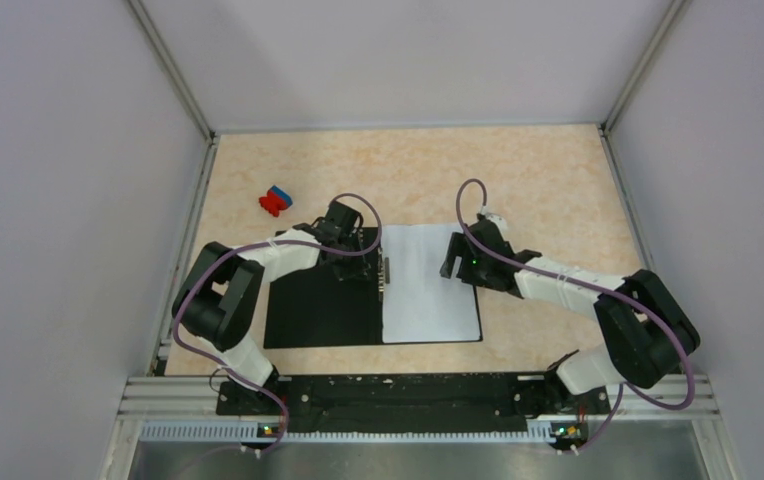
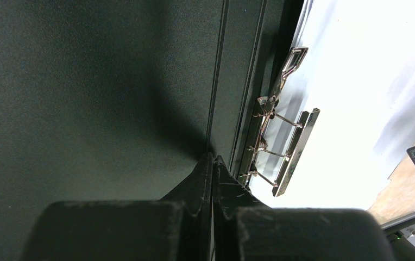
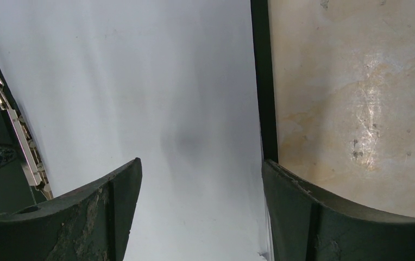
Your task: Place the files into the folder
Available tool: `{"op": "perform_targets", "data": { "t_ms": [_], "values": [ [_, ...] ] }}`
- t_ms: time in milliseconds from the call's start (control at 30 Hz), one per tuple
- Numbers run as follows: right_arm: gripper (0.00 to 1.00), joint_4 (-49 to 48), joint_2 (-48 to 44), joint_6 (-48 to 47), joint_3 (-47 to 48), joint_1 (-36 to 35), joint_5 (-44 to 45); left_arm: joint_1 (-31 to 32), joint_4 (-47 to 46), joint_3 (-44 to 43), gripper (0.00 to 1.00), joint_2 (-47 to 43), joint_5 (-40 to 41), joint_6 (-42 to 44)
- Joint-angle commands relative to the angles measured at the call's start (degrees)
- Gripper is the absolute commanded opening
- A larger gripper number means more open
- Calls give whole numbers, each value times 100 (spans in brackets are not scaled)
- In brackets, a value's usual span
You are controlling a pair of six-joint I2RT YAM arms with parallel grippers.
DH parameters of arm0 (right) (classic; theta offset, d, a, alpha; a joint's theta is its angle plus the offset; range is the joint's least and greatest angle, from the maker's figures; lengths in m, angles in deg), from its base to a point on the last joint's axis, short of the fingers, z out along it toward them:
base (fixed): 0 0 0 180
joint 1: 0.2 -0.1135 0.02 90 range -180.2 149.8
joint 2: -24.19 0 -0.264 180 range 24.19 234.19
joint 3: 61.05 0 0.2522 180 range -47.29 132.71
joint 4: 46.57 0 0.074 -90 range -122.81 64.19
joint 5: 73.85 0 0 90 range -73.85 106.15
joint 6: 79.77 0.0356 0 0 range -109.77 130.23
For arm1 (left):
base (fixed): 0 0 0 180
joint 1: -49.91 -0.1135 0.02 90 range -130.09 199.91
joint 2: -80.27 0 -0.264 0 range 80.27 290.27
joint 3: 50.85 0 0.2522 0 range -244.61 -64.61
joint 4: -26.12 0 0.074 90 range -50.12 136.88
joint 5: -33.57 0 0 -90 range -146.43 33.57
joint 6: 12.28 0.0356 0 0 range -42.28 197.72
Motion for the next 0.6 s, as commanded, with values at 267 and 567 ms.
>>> {"op": "perform_targets", "data": {
  "t_ms": [267, 567],
  "values": [
    [82, 537, -269, -189, 306, 148, 144, 63, 125, 141, 0, 220, 153, 90],
    [83, 686, -348, -302, 572, 150, 48, 63, 288, -72, 6, 167, 238, 209]
  ]
}}
